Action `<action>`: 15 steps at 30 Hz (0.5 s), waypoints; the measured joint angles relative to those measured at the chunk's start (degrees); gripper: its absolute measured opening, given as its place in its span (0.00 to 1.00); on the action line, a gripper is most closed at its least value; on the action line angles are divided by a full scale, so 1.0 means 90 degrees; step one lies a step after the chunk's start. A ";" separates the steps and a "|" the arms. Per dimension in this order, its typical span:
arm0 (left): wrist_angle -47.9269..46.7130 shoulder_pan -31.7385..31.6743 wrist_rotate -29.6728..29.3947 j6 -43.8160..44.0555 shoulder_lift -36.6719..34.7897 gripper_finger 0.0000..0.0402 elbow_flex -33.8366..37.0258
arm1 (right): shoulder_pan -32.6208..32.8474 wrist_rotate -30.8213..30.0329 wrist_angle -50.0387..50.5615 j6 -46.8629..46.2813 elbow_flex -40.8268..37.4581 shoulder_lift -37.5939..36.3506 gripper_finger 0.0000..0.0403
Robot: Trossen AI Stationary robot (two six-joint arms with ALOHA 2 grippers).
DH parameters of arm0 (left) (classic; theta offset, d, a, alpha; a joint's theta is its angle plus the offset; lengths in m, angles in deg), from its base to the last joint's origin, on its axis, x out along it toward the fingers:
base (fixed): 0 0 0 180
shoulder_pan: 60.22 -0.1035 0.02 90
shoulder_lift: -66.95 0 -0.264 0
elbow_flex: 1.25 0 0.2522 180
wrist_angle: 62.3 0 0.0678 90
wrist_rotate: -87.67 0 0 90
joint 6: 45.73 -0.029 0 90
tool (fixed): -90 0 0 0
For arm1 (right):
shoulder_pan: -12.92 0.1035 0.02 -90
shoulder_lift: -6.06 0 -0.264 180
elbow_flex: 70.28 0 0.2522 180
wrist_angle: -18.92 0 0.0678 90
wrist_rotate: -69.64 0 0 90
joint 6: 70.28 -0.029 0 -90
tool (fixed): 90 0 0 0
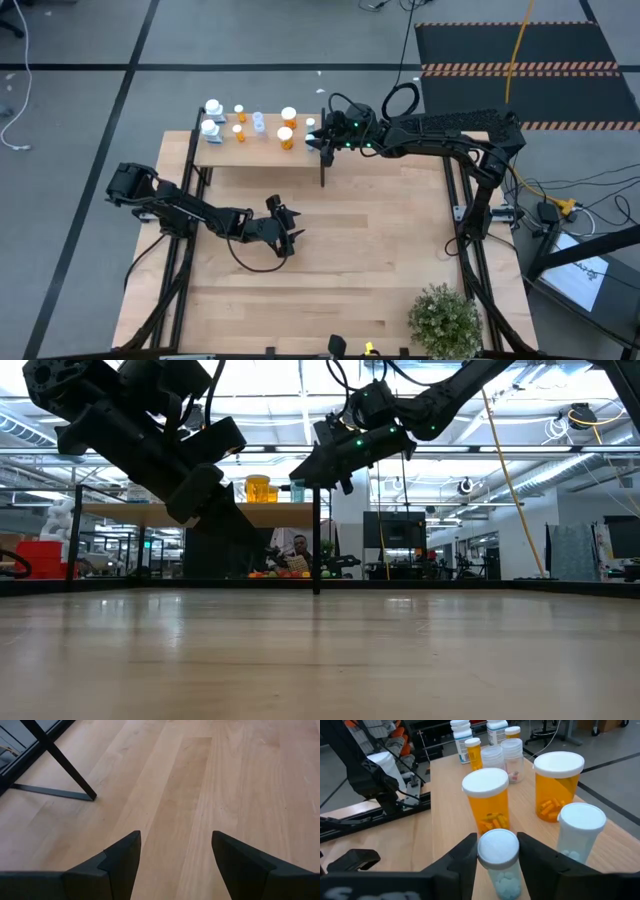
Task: Pick and place medicine bottles onto shelf by color
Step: Put the blue pill bottle on the shelf aligned with the other blue pill bottle, then return to Home Position
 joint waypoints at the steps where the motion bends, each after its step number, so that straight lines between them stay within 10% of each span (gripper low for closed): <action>1: 0.0000 0.0000 0.0002 0.0000 0.0000 0.61 0.0000 | 0.0000 0.0002 0.0000 0.0011 0.0000 0.0000 0.31; 15: 0.0000 0.0000 0.0000 -0.0005 0.0000 0.61 0.0000 | -0.0015 -0.0005 -0.0418 -0.0068 0.0000 -0.0024 0.47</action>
